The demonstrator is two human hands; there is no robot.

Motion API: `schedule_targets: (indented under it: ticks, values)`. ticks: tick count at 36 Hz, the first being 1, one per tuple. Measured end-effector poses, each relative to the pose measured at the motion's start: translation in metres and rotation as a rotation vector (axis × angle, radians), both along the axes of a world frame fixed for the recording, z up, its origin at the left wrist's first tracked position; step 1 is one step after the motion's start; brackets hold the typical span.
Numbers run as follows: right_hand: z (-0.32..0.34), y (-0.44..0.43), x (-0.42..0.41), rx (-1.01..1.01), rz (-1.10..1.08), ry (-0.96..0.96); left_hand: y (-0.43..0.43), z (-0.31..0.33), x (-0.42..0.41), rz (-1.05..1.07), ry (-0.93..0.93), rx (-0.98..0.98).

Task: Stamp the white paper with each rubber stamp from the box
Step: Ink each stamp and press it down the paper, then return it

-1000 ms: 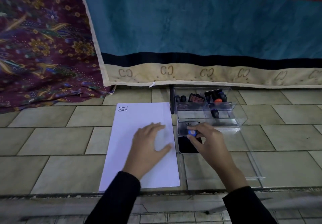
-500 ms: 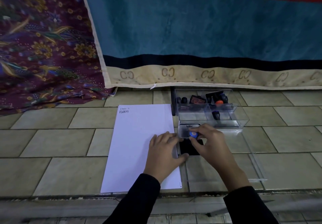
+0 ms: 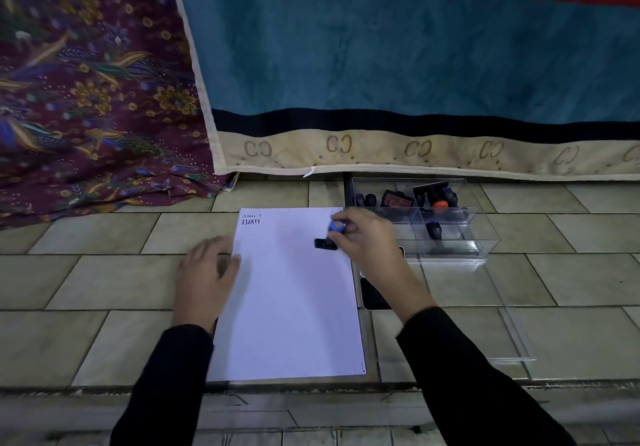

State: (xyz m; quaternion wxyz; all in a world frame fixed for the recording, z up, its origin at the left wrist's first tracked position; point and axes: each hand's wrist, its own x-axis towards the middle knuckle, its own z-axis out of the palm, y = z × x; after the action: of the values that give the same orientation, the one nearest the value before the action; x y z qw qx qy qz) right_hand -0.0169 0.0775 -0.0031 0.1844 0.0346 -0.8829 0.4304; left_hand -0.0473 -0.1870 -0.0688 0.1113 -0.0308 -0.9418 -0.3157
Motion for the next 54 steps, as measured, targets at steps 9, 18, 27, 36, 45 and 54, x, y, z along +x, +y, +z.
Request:
schedule_targets:
  ticks: [9, 18, 27, 36, 45, 54]
  values:
    - [-0.001, -0.077, -0.065, 0.075, 0.194, -0.064, -0.012, -0.021, -0.005, 0.02, -0.037, -0.171]
    - [-0.003, -0.112, -0.094, 0.185, 0.241, -0.131, -0.01, -0.017, -0.003, 0.006, 0.005, -0.123]
    - [-0.013, -0.122, -0.102, 0.241, 0.248, -0.126, -0.01, -0.018, -0.004, 0.025, 0.0, -0.118]
    - [-0.018, -0.135, -0.109, 0.405, 0.235, -0.104, -0.01, -0.019, -0.003, 0.019, 0.009, -0.118]
    - [-0.006, -0.101, -0.099, 0.046, 0.074, -0.054, -0.012, -0.021, -0.005, 0.009, 0.023, -0.128]
    - [0.007, -0.018, -0.02, -0.149, -0.076, 0.137, -0.016, -0.015, -0.006, 0.002, -0.051, 0.035]
